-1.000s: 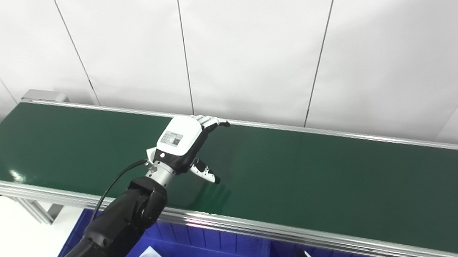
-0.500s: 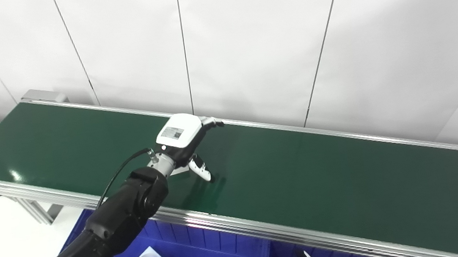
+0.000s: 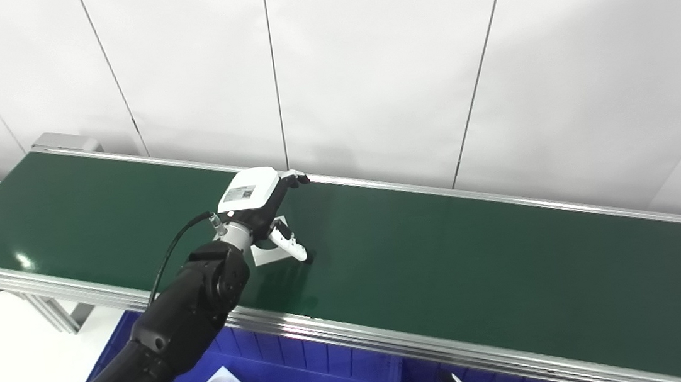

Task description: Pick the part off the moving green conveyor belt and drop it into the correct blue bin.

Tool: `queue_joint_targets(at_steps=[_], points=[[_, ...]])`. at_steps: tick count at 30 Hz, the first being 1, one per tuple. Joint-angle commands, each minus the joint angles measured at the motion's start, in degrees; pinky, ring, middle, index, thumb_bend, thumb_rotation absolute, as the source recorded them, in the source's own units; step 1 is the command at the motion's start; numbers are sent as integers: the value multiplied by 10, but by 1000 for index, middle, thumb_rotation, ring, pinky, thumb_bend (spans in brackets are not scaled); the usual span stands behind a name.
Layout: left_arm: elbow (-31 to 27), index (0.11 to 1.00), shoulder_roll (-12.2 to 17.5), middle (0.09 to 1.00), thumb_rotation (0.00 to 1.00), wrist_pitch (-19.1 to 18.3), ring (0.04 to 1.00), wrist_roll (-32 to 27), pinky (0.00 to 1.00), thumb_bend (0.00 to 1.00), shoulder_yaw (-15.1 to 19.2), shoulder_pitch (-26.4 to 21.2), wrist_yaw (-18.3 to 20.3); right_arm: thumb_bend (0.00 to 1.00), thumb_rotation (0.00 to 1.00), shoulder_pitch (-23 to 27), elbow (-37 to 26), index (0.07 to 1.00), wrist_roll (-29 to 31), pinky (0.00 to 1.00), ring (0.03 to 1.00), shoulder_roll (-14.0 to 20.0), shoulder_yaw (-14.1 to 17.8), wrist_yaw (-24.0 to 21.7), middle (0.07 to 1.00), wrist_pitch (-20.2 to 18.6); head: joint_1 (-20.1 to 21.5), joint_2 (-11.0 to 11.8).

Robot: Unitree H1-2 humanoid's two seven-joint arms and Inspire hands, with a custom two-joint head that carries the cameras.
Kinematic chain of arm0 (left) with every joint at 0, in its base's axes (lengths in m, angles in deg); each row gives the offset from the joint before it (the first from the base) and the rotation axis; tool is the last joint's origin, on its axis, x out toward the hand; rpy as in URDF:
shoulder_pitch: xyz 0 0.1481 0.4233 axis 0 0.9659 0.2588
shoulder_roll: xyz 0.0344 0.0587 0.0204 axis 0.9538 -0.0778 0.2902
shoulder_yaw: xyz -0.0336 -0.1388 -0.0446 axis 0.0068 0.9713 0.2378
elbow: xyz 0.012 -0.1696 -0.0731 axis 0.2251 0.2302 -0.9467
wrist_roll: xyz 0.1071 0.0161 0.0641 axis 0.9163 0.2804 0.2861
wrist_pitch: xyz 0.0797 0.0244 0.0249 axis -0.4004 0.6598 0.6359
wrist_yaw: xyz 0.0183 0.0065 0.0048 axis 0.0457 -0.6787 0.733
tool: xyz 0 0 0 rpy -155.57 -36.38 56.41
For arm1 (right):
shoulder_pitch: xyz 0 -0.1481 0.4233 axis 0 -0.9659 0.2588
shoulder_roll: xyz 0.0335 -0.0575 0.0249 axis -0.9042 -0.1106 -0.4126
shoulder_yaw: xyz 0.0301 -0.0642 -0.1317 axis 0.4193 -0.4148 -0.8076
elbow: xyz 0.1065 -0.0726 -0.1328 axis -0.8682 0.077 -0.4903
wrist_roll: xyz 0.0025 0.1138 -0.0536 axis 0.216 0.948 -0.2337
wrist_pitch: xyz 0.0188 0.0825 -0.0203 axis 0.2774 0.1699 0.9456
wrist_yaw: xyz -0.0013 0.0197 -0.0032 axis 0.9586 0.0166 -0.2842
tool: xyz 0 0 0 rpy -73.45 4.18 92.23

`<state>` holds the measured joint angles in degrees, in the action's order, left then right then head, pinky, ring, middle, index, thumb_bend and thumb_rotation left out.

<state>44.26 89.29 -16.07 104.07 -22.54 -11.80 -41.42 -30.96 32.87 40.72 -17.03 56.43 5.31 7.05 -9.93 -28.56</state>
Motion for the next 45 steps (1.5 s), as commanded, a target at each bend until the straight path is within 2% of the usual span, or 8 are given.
queue_joint_targets(at_steps=[1, 11, 25, 28, 30, 31, 35, 45], points=[[5, 806, -1, 812, 210, -8, 762, -5, 640, 1000, 5, -33, -12, 862, 859, 7, -9, 898, 3, 757, 816, 2, -1, 3, 915, 31, 0, -1], [79, 816, -13, 837, 199, -26, 788, -10, 699, 1000, -12, -47, -21, 878, 864, 1, -21, 899, 0, 766, 821, 1, -4, 8, 917, 31, 6, -5], [180, 757, -20, 764, 139, -9, 716, 23, 655, 997, -86, -55, -113, 870, 860, 1, -24, 898, -1, 760, 816, 0, -5, 13, 910, 31, 11, -9], [198, 632, -19, 622, 25, 4, 535, 19, 498, 878, -98, -62, -136, 867, 861, 1, -24, 894, -1, 755, 814, -1, -5, 14, 907, 31, 11, -8], [200, 526, -18, 445, 4, 16, 364, 7, 303, 579, -98, -64, -135, 874, 865, 1, -25, 891, -1, 760, 817, -2, -5, 13, 909, 31, 11, -8], [201, 514, -18, 415, 1, 19, 320, 2, 251, 542, -97, -65, -134, 876, 866, 1, -25, 891, -1, 761, 818, -3, -5, 13, 909, 31, 11, -7], [193, 508, -17, 398, 0, 22, 293, -9, 214, 518, -91, -66, -121, 884, 871, 2, -24, 893, 0, 761, 819, -3, -5, 12, 910, 31, 11, -7], [157, 509, -13, 420, 0, 8, 368, -13, 289, 520, -85, -70, -78, 881, 862, 5, -21, 900, 3, 753, 816, -5, -5, 8, 901, 31, 10, -5]])
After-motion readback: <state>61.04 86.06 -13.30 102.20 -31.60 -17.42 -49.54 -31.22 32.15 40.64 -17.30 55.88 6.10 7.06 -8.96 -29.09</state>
